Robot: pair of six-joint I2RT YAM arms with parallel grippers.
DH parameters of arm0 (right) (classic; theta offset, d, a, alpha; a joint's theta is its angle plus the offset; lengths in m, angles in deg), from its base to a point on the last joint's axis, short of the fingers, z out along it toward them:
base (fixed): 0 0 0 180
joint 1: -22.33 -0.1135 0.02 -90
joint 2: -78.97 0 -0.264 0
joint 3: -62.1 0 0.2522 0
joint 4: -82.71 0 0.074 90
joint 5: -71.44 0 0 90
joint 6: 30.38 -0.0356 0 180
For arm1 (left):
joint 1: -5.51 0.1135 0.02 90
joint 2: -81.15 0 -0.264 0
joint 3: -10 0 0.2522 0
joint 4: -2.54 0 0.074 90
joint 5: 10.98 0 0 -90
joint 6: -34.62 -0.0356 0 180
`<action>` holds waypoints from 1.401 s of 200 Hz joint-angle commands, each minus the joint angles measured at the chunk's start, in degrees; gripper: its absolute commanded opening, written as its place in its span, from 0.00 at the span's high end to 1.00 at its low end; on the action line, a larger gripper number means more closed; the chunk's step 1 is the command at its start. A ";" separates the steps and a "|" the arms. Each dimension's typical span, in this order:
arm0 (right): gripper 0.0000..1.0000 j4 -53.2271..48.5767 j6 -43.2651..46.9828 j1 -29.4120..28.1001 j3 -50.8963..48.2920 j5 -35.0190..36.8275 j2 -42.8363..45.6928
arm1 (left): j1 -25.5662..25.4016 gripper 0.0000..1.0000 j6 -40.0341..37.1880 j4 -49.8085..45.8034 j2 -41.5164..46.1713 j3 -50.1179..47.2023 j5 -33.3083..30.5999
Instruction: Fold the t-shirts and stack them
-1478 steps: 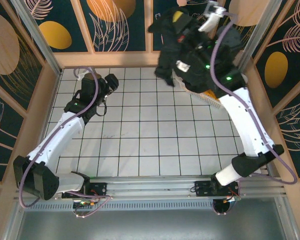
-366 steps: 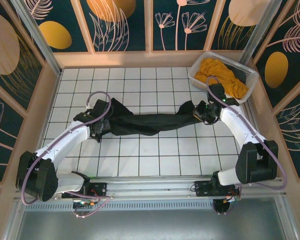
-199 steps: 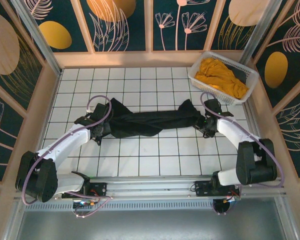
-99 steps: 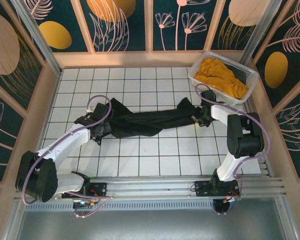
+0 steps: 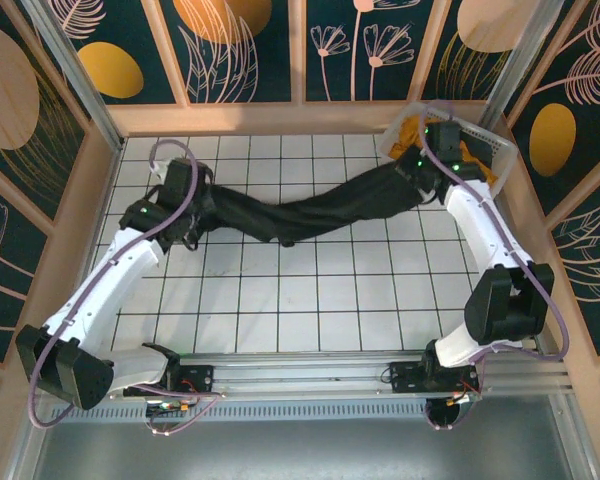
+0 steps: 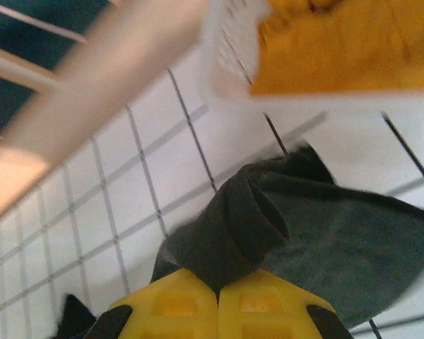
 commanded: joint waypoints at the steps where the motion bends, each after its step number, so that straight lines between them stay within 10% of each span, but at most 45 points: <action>1: 1.00 -2.97 -0.78 1.38 6.14 0.99 1.91 | 1.66 1.00 -0.75 -2.02 0.25 6.39 -6.60; 111: 1.00 1.87 1.96 1.47 -4.00 -5.36 15.88 | 3.10 1.00 -3.08 2.05 8.29 4.75 -11.68; 201: 1.00 10.58 4.34 1.68 -5.96 -1.11 36.96 | 3.14 0.95 -8.62 25.24 27.00 3.60 -11.15; 280: 1.00 12.09 -1.83 1.47 0.16 -7.05 12.01 | 5.90 0.97 -2.50 16.71 6.02 6.96 -19.52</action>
